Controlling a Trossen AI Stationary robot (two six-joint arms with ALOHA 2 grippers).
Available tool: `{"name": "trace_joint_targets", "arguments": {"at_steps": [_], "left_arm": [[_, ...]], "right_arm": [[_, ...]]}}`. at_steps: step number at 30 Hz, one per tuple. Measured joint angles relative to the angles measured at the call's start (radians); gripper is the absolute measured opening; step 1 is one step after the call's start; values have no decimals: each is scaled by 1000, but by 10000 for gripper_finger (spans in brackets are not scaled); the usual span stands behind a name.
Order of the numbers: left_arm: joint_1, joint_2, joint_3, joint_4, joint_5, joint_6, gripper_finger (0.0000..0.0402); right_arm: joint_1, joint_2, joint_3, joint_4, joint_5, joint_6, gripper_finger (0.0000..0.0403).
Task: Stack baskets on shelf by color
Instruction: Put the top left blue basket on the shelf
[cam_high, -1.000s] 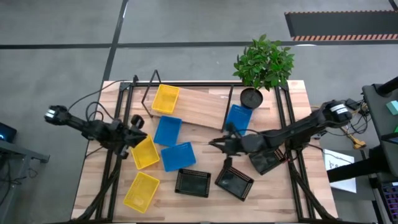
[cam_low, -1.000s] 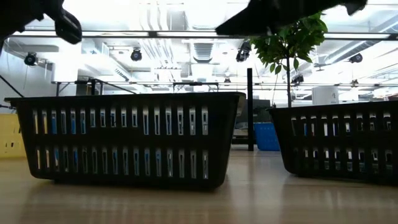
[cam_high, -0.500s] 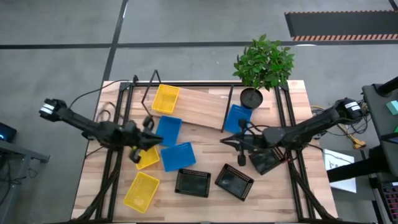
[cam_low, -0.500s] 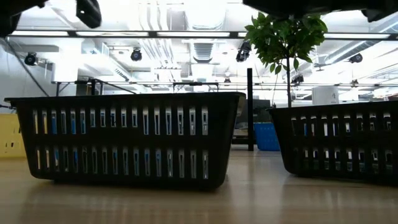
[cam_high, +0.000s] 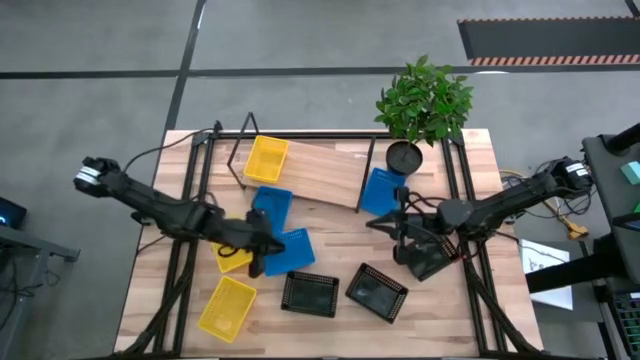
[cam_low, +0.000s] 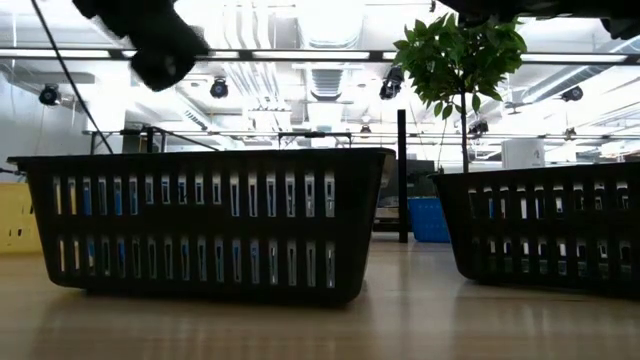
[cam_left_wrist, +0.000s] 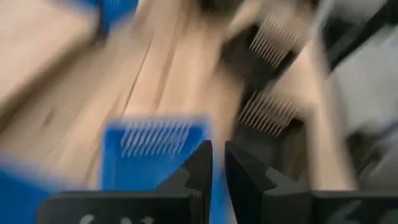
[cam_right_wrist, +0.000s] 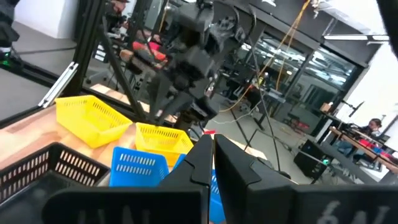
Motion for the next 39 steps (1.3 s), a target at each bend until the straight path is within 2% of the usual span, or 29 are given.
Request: {"name": "trace_joint_targets", "arguments": {"at_steps": [5, 9, 14, 25, 39], "left_arm": [[0, 99, 168, -449, 40, 61, 26], [8, 160, 232, -632, 29, 144, 26], [56, 202, 235, -662, 22, 259, 41], [164, 225, 213, -673, 17, 483, 143], [197, 225, 115, -579, 33, 517, 150]], "right_arm": [[0, 1, -2, -18, -6, -9, 9], [0, 1, -2, -19, -5, -10, 9], [0, 1, -2, -23, -5, -10, 9], [0, 1, -2, -40, -5, 1, 9], [0, 1, -1, -53, -5, 8, 9]]}}
